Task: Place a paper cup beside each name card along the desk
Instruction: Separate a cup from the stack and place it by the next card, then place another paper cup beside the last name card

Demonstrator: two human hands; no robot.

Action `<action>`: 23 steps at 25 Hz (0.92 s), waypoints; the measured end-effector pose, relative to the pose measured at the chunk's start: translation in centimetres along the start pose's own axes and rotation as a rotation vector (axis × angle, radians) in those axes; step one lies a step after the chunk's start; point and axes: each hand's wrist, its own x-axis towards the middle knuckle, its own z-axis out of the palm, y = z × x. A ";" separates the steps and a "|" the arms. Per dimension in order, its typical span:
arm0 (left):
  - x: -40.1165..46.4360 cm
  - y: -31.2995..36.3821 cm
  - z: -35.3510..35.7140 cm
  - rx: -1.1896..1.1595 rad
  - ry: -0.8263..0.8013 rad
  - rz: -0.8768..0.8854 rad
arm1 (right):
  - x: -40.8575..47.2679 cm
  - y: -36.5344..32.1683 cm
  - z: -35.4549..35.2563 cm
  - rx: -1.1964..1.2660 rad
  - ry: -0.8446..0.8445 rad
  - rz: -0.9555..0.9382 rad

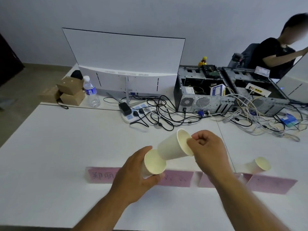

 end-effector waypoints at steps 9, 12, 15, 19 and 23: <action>2.9 -2.0 -1.6 -0.024 0.054 -0.105 | 9.6 12.4 7.2 -0.437 -0.203 0.291; 3.3 -2.4 -1.3 -0.028 0.059 -0.118 | 11.0 13.8 9.1 -0.445 -0.249 0.322; 3.2 -3.2 -0.9 -0.066 0.064 -0.131 | 11.2 15.3 10.5 -0.501 -0.317 0.353; 2.5 -4.1 -1.6 -0.115 0.086 -0.129 | 9.6 12.7 9.7 -0.524 -0.258 0.283; 0.9 -4.4 -3.6 -0.100 0.095 -0.106 | 2.3 2.5 9.7 0.023 -0.422 0.123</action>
